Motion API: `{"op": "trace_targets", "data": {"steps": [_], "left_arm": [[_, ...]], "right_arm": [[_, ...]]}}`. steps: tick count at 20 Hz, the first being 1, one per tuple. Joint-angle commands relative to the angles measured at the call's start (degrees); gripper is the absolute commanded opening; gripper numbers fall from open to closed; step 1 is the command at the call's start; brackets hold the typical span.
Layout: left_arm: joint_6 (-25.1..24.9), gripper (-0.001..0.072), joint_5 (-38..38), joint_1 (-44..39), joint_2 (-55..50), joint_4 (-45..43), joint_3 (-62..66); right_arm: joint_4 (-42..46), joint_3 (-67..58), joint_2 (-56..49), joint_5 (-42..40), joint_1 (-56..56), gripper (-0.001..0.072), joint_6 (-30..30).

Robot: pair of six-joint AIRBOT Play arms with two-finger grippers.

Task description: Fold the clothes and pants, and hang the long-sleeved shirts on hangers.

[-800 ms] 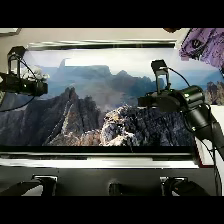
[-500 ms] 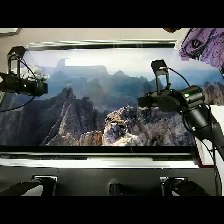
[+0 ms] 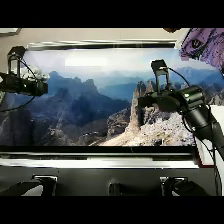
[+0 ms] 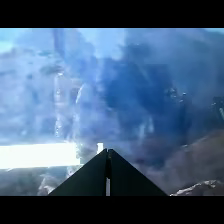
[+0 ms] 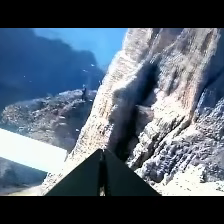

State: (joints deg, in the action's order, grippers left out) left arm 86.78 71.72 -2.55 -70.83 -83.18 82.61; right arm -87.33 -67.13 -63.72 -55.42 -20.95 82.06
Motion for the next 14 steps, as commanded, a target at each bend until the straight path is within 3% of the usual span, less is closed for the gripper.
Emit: {"op": "trace_targets", "data": {"steps": [1, 9, 10, 11, 12, 14], "left_arm": [[0.0, 0.0019, 0.0, 0.0, 0.0, 0.0, 0.0], [0.2, 0.002, -0.3, 0.1, 0.0, 0.1, 0.0], [0.2, 0.0063, -1.2, 0.1, -0.3, 0.0, 0.0], [1.5, 0.0315, -2.0, 0.1, -0.8, -0.1, 0.0], [5.6, 0.0714, -1.6, 0.1, -1.6, -1.7, 0.0], [12.7, 0.072, -3.2, 0.9, -3.8, -10.5, 0.0]], "right_arm": [[0.0, 0.0, 0.0, 0.0, -0.1, 0.0037, 0.0], [0.0, 0.0, 0.0, 0.0, -0.1, 0.0037, 0.0], [0.0, 0.0, 0.0, 0.0, -0.1, 0.0037, 0.0], [0.0, 0.0, 0.0, 0.1, -0.1, 0.0037, 0.0], [0.0, 0.0, 0.0, 0.4, -0.1, 0.0037, 0.0], [0.0, 0.0, 0.0, 2.5, -0.1, 0.0037, 0.0]]}}
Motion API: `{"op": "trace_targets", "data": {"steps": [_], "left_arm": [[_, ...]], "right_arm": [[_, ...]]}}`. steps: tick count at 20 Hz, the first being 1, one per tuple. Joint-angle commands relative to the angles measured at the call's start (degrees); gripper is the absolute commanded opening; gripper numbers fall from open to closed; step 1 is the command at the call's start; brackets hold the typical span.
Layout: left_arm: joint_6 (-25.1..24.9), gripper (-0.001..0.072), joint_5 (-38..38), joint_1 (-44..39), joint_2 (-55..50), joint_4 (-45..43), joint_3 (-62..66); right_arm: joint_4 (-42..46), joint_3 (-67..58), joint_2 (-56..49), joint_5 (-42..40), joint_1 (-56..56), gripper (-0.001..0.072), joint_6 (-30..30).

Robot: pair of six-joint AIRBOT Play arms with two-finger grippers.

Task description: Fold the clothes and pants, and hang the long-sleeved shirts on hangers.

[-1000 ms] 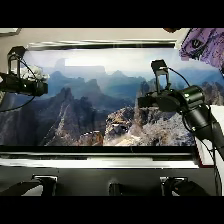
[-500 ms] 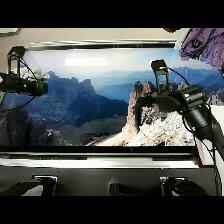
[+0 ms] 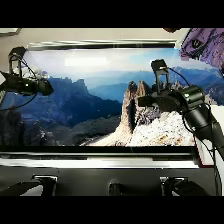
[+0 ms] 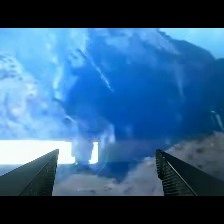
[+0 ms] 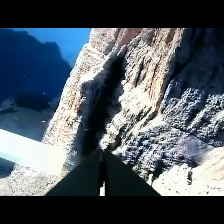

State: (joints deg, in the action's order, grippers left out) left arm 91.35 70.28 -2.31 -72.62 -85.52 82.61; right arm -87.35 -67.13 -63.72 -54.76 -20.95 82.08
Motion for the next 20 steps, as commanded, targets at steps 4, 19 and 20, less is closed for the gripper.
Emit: {"op": "trace_targets", "data": {"steps": [4, 19, 20], "left_arm": [[11.8, 0.072, -11.1, 10.3, -14.3, -10.1, 10.8], [14.8, 0.072, -38.8, 21.9, -54.4, -0.1, 35.7], [14.8, 0.0719, -39.4, 21.7, -55.1, 0.1, 35.7]], "right_arm": [[0.0, 0.0, 0.0, 2.6, -0.1, 0.0037, 0.0], [-0.5, 0.0, 0.0, 0.2, -0.1, 0.0038, -0.1], [-0.5, 0.0, 0.0, -0.2, -0.1, 0.0038, -0.1]]}}
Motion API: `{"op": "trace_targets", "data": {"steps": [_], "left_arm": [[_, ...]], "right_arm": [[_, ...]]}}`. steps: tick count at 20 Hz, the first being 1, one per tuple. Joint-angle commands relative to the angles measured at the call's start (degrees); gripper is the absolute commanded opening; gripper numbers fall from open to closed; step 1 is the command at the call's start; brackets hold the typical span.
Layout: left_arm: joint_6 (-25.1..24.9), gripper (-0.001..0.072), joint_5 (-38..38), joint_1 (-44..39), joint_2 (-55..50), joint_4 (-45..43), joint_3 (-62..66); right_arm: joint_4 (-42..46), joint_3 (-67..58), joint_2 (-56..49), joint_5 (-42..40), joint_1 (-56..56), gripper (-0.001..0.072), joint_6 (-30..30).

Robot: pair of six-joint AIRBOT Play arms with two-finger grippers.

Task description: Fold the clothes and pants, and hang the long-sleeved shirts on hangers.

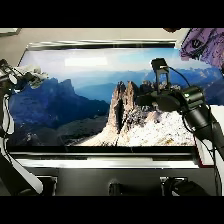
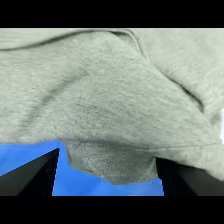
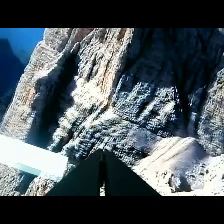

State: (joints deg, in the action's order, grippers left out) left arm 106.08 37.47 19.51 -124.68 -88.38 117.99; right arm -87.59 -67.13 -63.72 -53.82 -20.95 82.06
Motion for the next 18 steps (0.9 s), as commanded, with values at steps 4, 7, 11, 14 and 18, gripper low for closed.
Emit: {"op": "trace_targets", "data": {"steps": [4, 7, 11, 14, 18], "left_arm": [[-0.1, 0.0016, -3.8, -0.8, -1.4, 8.8, 0.4], [-0.2, 0.0013, 2.7, -1.7, 5.0, 11.9, 0.4], [-3.7, 0.0011, 21.6, -7.6, 17.6, 11.9, -1.4], [-4.1, 0.0011, 29.7, -16.6, 29.2, 12.0, -5.7], [-3.9, 0.0013, 34.7, -32.4, 37.3, 14.5, -6.0]], "right_arm": [[-0.2, 0.0, 0.0, -3.8, -0.1, 0.0053, -0.1], [-0.2, 0.0, 0.7, -7.0, -0.1, 0.0101, 0.0], [0.2, 0.0, 3.7, -9.7, -0.1, 0.0101, 0.0], [3.7, 0.0, 6.9, -13.3, -0.1, 0.0101, 0.0], [10.1, 0.0, 12.2, -18.7, 0.1, 0.0232, 0.0]]}}
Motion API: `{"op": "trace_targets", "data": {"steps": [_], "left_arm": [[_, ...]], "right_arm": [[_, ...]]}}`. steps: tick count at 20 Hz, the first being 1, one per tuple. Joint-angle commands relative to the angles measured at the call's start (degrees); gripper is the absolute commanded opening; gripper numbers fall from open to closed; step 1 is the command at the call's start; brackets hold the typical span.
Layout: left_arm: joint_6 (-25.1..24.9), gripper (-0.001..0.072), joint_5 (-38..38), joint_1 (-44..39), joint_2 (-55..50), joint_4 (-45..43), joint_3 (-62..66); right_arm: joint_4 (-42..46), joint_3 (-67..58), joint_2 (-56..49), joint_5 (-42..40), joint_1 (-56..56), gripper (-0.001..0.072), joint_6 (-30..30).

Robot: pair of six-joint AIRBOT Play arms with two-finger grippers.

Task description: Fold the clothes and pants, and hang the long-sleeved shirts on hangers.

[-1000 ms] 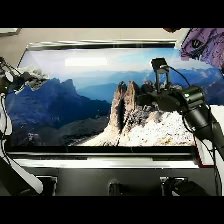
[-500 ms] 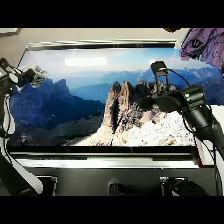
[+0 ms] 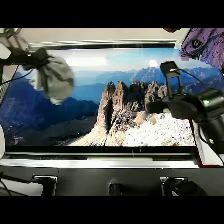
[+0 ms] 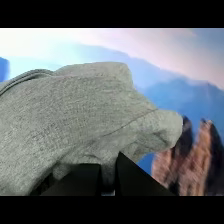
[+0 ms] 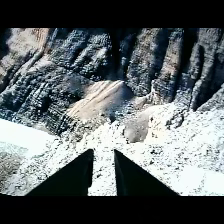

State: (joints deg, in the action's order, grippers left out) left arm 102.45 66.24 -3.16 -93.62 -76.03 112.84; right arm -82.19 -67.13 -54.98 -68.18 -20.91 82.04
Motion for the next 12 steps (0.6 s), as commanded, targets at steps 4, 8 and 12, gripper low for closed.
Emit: {"op": "trace_targets", "data": {"steps": [4, 8, 12], "left_arm": [[6.2, 0.0013, 5.9, -23.9, 5.1, 3.6, -0.9], [8.2, 0.0016, 4.7, -32.5, -4.9, 3.4, -1.0], [9.6, 0.0307, 3.2, -31.6, -12.6, 4.3, -0.8]], "right_arm": [[10.5, 0.0, 8.8, -8.8, 0.0, 0.0256, 2.1], [11.7, 0.0, 11.2, -10.2, 0.0, 0.0366, 3.2], [15.3, 1.7, 11.1, -8.8, 0.5, 0.0416, 2.6]]}}
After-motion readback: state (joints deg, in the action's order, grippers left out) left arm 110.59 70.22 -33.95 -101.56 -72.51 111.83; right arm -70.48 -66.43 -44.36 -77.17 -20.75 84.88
